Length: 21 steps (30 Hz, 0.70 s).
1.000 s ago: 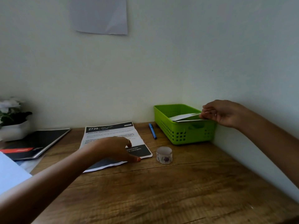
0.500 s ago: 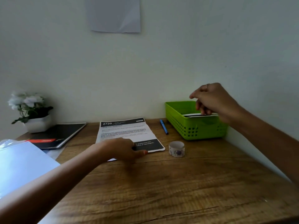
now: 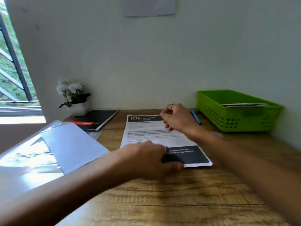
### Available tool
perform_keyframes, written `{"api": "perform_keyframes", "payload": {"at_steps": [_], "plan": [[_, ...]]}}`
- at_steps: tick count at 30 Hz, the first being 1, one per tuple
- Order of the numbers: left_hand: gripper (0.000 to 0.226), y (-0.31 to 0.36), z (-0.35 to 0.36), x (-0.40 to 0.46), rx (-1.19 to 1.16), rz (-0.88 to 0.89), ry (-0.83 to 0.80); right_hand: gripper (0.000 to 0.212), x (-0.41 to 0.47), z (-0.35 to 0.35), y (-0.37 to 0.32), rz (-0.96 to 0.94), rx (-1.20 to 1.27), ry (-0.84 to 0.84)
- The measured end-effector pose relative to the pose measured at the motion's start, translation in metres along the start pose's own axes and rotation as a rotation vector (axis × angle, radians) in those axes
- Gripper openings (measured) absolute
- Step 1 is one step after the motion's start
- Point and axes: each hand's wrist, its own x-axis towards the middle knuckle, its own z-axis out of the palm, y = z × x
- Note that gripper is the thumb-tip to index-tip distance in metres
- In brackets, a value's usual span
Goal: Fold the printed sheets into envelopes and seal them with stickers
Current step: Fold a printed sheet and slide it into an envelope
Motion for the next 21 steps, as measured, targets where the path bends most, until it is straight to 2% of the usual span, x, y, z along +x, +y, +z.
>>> {"api": "perform_keyframes", "payload": {"at_steps": [4, 7, 10, 12, 14, 18, 19, 21], "plan": [[0.077, -0.038, -0.017, 0.023, 0.014, -0.134, 0.146, 0.013, 0.011, 0.004, 0.02, -0.016, -0.137, 0.041], [0.077, -0.076, -0.026, 0.04, -0.011, -0.226, 0.125, 0.019, 0.017, 0.0, 0.04, 0.003, -0.157, 0.077], [0.058, -0.096, -0.026, 0.053, -0.09, -0.209, 0.016, 0.019, 0.022, -0.009, 0.052, 0.021, -0.166, 0.103], [0.05, -0.104, -0.024, 0.06, -0.125, -0.245, 0.017, 0.019, 0.025, -0.014, 0.055, 0.051, -0.172, 0.094], [0.028, -0.109, -0.022, 0.067, -0.136, -0.26, 0.011, 0.018, 0.032, -0.013, 0.059, 0.103, -0.173, 0.064], [0.022, -0.112, -0.028, 0.079, -0.222, -0.271, -0.032, 0.024, 0.045, -0.007, 0.066, 0.224, -0.181, 0.01], [0.028, -0.115, -0.028, 0.081, -0.265, -0.279, -0.05, 0.027, 0.048, -0.005, 0.066, 0.247, -0.179, 0.006], [0.078, -0.122, -0.025, 0.086, -0.309, -0.3, -0.075, 0.031, 0.051, 0.001, 0.067, 0.291, -0.127, 0.023]]}}
